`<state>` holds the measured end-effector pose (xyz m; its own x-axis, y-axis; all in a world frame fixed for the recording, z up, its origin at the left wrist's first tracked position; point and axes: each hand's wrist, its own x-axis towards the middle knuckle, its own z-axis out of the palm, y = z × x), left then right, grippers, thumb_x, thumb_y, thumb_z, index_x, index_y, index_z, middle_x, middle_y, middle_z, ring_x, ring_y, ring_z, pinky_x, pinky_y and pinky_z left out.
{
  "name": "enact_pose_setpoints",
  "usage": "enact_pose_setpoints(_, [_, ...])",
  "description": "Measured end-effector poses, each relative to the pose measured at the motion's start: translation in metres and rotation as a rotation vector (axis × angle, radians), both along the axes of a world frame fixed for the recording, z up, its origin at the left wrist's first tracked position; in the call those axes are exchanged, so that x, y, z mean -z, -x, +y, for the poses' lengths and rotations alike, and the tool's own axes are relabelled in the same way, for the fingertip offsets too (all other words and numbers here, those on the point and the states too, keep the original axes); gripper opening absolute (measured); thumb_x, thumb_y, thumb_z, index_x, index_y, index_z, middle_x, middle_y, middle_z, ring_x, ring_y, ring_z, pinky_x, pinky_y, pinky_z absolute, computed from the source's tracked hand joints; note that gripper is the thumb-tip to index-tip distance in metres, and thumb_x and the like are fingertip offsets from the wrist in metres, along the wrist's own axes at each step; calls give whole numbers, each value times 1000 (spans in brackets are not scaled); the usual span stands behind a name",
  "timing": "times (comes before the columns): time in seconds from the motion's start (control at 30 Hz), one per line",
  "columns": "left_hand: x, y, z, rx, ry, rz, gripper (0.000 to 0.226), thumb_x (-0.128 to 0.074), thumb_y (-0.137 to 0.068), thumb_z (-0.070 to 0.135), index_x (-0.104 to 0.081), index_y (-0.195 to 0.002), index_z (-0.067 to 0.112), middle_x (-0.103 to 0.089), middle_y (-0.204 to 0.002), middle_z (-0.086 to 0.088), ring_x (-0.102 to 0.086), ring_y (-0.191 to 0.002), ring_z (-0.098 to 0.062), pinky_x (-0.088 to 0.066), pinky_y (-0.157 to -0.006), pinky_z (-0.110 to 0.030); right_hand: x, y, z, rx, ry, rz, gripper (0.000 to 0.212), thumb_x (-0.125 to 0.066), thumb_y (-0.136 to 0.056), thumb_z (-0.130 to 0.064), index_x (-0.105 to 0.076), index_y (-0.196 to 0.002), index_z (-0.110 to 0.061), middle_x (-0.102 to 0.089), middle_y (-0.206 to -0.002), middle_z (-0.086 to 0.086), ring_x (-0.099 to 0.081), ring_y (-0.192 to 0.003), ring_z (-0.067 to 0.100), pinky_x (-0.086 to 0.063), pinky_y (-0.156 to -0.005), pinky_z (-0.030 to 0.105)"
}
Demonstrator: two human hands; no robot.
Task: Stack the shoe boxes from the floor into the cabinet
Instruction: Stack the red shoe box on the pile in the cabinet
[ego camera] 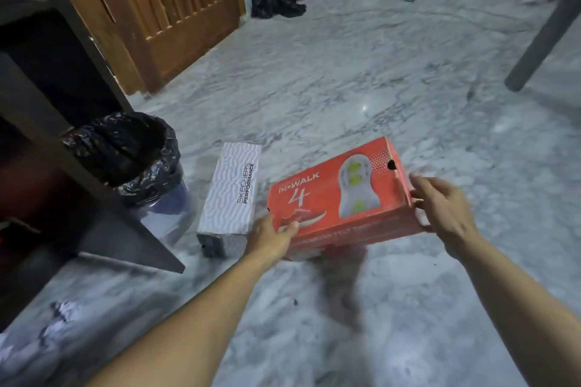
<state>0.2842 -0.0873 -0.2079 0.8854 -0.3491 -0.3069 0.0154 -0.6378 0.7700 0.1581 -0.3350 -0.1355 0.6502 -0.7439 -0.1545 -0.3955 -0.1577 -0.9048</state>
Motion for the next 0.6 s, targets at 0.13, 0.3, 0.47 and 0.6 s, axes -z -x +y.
enact_pose_setpoints(0.13, [16, 5, -18, -44, -52, 19, 58, -68, -82, 48, -54, -131, 20, -57, -134, -3, -53, -123, -26, -44, -103, -40, 39, 14, -20, 64, -200, -7, 22, -63, -87, -43, -71, -90, -23, -72, -103, 9, -67, -96, 28, -54, -77, 46])
enact_pose_setpoints(0.3, [21, 6, -36, -74, -142, -117, 61, -78, -68, 48, -59, -123, 30, -65, -120, 1, -49, -123, -33, -39, -102, -39, 82, 25, -33, 109, -223, 53, 30, -70, -82, -29, -68, -110, -19, -72, -83, -5, -66, -69, 11, -54, -61, 32])
enact_pose_setpoints(0.47, [33, 2, -37, -92, -78, -66, 66, -89, -51, 40, -62, -110, 25, -67, -109, -3, -59, -109, -29, -49, -90, -38, 109, 37, -41, -6, -275, 135, 60, -80, -74, -27, -53, -127, -26, -74, -88, -8, -66, -54, 4, -41, -40, 20])
enact_pose_setpoints(0.6, [44, -2, -33, -77, 125, 53, 64, -94, -52, 11, -55, -98, 33, -68, -93, 13, -66, -86, -11, -50, -72, -25, 119, 45, -43, -99, -214, 136, 102, -93, -57, -30, -40, -144, -28, -66, -118, -4, -68, -86, 10, -45, -56, 17])
